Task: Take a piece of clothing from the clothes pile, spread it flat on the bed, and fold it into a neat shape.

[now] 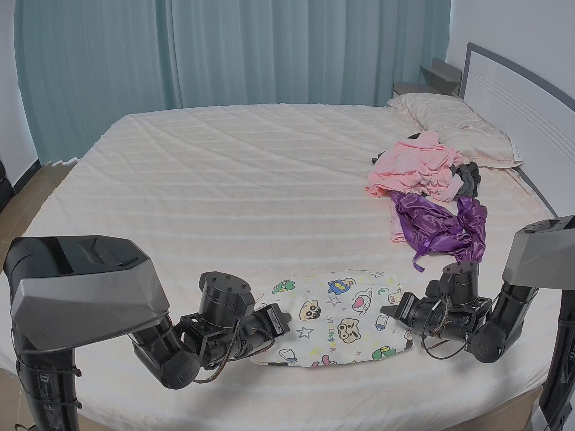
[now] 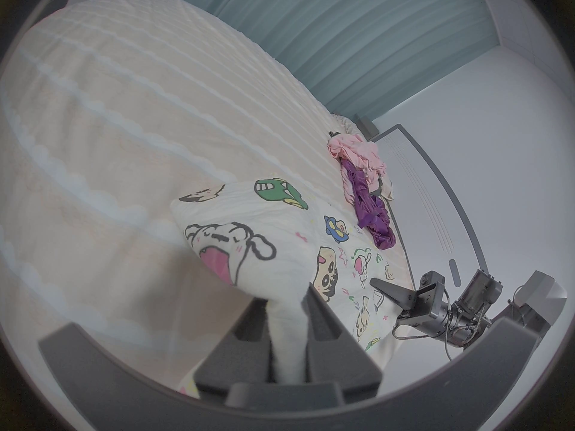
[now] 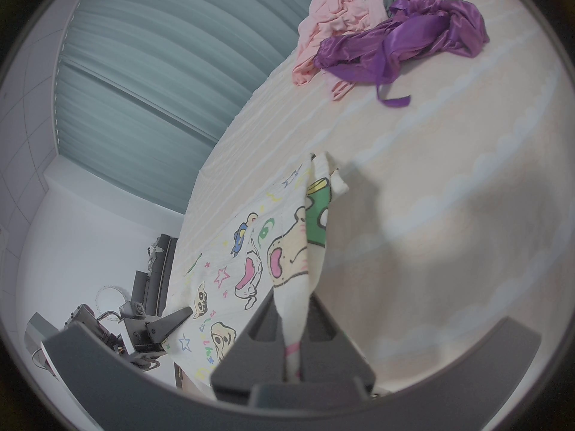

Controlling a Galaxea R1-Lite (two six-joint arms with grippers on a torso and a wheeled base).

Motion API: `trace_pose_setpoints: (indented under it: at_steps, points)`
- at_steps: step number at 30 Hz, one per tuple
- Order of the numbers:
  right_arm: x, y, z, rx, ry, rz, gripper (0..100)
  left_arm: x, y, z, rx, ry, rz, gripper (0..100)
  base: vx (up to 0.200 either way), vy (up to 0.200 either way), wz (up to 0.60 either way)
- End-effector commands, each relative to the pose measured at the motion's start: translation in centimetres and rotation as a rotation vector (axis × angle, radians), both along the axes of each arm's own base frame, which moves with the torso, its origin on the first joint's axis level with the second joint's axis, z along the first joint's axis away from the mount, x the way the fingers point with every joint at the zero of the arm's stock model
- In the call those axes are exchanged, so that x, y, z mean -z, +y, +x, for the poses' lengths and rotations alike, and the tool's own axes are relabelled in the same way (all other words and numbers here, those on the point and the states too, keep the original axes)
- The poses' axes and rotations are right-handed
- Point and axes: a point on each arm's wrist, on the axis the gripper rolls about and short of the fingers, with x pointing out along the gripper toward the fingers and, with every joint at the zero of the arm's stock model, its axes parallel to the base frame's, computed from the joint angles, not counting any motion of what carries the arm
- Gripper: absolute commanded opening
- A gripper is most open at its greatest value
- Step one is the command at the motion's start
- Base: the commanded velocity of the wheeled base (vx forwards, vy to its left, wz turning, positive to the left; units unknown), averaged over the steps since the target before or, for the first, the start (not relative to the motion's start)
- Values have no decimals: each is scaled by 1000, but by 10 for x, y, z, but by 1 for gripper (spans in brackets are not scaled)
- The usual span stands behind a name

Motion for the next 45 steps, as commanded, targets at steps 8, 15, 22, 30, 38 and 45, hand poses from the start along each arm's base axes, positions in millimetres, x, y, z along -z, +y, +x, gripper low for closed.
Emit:
trace_pose_setpoints:
  at_steps: [8, 15, 22, 30, 38, 45]
  points:
    - [0, -2, 0, 7, 1, -1, 0, 0, 0, -1, 1, 2, 2, 0, 0, -200, 0]
    - [2, -2, 1, 11, 5, -4, 0, 2, 0, -1, 1, 7, 6, 0, 0, -143, 0]
    - [5, -3, 1, 31, 9, -23, 0, 5, 0, -4, 1, 20, 9, 0, 0, 0, 0]
    - [8, -5, -6, 28, 30, -44, 100, 8, 8, -8, -48, 10, 33, 100, 0, 0, 0]
    - [6, -9, -29, 12, 18, -180, 100, -3, 36, 16, -242, -94, 105, 100, 0, 0, 0]
    - [16, -3, -39, -59, 47, -228, 100, -22, 43, 21, -288, -146, 82, 100, 0, 0, 0]
